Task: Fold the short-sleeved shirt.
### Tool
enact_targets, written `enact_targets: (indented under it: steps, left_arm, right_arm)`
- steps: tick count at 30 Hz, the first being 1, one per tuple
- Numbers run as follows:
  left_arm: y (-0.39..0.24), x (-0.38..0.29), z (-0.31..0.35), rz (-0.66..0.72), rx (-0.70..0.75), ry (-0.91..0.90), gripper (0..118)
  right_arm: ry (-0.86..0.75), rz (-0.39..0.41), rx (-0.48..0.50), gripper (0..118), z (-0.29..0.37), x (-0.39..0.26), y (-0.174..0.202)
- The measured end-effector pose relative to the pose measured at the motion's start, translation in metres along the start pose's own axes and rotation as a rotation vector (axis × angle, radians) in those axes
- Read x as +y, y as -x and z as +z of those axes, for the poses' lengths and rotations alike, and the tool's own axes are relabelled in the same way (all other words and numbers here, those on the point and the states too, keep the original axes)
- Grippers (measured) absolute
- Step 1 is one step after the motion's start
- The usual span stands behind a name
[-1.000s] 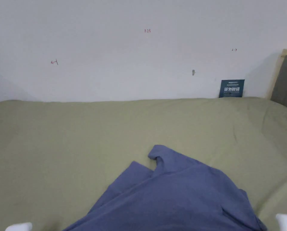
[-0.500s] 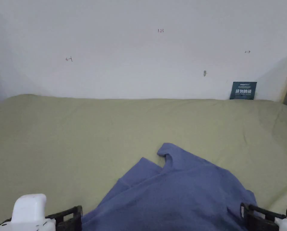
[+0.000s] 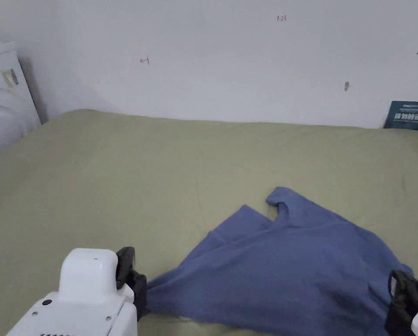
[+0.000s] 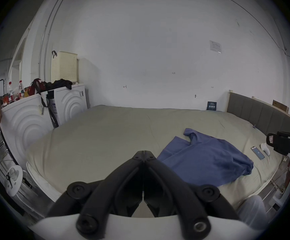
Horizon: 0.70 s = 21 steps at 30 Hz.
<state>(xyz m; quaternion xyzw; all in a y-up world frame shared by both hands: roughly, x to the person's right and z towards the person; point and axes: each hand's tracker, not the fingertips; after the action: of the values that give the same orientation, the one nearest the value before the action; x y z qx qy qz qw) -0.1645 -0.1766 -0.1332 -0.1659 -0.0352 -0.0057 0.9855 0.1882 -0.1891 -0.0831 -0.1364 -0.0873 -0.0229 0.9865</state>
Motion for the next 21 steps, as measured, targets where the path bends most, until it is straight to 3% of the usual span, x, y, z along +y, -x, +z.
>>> enact_targets:
  steps: [4, 8, 12, 13, 14, 15, 16, 21]
  left_arm:
    - [0.023, -0.004, -0.016, 0.001, 0.015, 0.059, 0]
    - [0.051, -0.017, -0.058, -0.035, -0.017, 0.242, 0]
    - [0.074, -0.035, -0.114, 0.087, -0.121, 0.430, 4]
    - [0.079, -0.040, -0.130, 0.113, -0.125, 0.488, 19]
    - [0.077, -0.042, -0.140, 0.097, -0.113, 0.520, 49]
    - [0.073, -0.043, -0.146, 0.080, -0.098, 0.549, 97]
    - [0.072, -0.048, -0.161, 0.050, -0.076, 0.589, 117]
    - [0.074, -0.068, -0.215, 0.018, -0.099, 0.723, 114]
  right_arm:
    - [0.017, 0.027, 0.000, 2, -0.007, -0.008, 0.007]
    - [0.054, 0.027, 0.006, 2, -0.016, -0.017, 0.010]
    - [0.107, 0.020, 0.015, 2, -0.028, -0.026, 0.010]
    - [0.118, 0.018, 0.012, 2, -0.030, -0.029, 0.010]
    - [0.131, 0.017, 0.013, 2, -0.033, -0.031, 0.010]
    - [0.141, 0.013, 0.014, 2, -0.035, -0.033, 0.010]
    - [0.160, 0.008, 0.018, 2, -0.039, -0.035, 0.009]
    - [0.221, 0.001, 0.022, 2, -0.049, -0.046, 0.006]
